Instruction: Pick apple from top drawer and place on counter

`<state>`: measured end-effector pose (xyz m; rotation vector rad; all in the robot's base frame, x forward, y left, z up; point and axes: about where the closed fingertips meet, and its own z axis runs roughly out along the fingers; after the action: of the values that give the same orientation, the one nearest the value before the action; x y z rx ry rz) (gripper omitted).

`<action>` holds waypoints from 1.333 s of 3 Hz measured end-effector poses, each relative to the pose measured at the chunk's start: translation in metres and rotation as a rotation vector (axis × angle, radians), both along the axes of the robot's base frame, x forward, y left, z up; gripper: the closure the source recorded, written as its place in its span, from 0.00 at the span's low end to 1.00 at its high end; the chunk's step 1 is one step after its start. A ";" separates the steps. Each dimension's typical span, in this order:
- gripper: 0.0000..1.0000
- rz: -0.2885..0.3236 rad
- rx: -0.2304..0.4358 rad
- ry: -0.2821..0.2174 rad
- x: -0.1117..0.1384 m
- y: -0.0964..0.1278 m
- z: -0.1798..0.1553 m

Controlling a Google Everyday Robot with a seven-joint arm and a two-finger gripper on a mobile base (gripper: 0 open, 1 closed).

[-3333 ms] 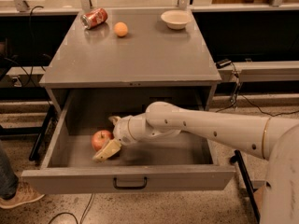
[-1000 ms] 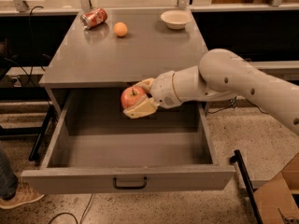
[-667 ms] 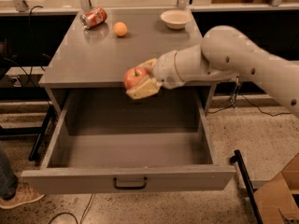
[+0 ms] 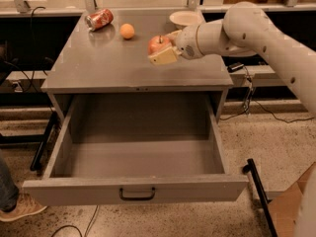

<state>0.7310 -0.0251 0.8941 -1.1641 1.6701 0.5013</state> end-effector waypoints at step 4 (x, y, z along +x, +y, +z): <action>0.59 -0.095 0.030 0.175 0.080 -0.021 -0.055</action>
Offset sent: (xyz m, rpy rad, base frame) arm 0.0892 -0.0355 -0.0494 0.0780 0.1328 -0.1335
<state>0.8110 -0.0462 0.8388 -1.0379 1.8520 0.5792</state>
